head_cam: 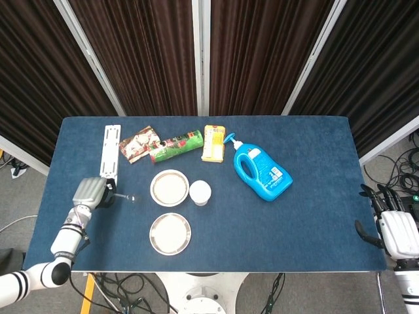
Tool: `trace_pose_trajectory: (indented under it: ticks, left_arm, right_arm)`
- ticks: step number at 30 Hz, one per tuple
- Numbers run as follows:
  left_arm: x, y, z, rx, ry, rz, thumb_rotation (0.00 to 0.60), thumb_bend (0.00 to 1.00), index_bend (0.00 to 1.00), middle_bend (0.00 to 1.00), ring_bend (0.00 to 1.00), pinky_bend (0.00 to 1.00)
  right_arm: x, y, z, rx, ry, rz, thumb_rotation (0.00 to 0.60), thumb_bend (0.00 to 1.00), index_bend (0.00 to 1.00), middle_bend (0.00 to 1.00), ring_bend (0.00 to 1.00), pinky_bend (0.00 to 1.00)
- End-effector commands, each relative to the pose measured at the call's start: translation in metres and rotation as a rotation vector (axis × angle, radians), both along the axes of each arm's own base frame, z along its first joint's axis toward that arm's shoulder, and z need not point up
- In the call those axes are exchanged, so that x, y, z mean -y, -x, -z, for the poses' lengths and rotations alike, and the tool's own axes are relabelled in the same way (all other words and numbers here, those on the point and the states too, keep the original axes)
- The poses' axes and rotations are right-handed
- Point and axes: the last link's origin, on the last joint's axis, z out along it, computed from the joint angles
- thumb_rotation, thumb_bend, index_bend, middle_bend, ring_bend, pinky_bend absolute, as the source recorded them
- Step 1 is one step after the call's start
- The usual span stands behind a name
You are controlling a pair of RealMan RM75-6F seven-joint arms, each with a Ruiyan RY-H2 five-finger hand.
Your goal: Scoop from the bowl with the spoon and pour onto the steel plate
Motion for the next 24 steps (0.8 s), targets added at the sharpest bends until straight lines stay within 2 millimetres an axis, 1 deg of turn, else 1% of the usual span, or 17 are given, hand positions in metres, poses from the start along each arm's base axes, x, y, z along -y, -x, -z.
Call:
trace_pose_trajectory:
  ticks: [1, 4, 7, 11, 18, 24]
  left_arm:
    - [-0.018, -0.022, -0.003, -0.042, -0.005, 0.066, 0.600, 0.53, 0.64, 0.93, 0.90, 1.00]
    - [-0.031, -0.036, 0.000, -0.088, -0.001, 0.097, 0.600, 0.53, 0.64, 0.93, 0.90, 1.00]
    - [-0.044, -0.053, 0.008, -0.147, -0.002, 0.130, 0.600, 0.54, 0.64, 0.93, 0.90, 1.00]
    - [-0.054, -0.069, 0.017, -0.246, -0.003, 0.171, 0.600, 0.54, 0.64, 0.93, 0.90, 1.00]
    - [-0.063, -0.092, 0.032, -0.430, -0.034, 0.225, 0.600, 0.55, 0.64, 0.93, 0.90, 1.00]
    - [-0.063, -0.108, 0.044, -0.531, -0.064, 0.252, 0.600, 0.55, 0.64, 0.93, 0.91, 1.00]
  right_arm:
    - [0.001, -0.002, -0.001, -0.005, 0.002, -0.008, 0.600, 0.30, 0.09, 0.23, 0.00, 0.00]
    - [0.000, -0.003, -0.002, -0.005, 0.003, -0.009, 0.600, 0.30, 0.09, 0.23, 0.00, 0.00]
    - [-0.001, -0.002, -0.003, -0.004, 0.005, -0.004, 0.600, 0.30, 0.09, 0.23, 0.00, 0.00]
    - [-0.003, -0.001, -0.003, -0.005, 0.006, 0.003, 0.600, 0.30, 0.09, 0.23, 0.00, 0.00]
    - [-0.004, 0.001, -0.005, -0.005, 0.010, 0.008, 0.600, 0.30, 0.09, 0.23, 0.00, 0.00]
    - [-0.006, 0.004, -0.005, -0.001, 0.012, 0.018, 0.600, 0.30, 0.09, 0.23, 0.00, 0.00]
